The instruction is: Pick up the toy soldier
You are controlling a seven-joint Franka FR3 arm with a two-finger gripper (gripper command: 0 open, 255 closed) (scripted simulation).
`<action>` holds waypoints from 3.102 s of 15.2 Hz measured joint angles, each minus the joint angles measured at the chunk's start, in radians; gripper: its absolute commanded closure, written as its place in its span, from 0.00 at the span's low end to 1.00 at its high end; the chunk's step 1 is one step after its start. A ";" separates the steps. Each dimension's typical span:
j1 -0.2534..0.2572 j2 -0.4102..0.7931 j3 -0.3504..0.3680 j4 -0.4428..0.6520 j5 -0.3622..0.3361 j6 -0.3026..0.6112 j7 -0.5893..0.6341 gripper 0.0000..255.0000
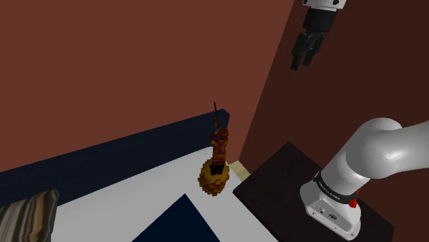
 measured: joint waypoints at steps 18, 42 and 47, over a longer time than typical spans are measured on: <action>0.029 0.208 0.514 0.007 0.047 0.221 0.528 0.00; -0.051 0.659 0.881 0.120 -0.221 0.382 1.020 1.00; -0.051 0.657 0.880 0.123 -0.219 0.376 1.017 1.00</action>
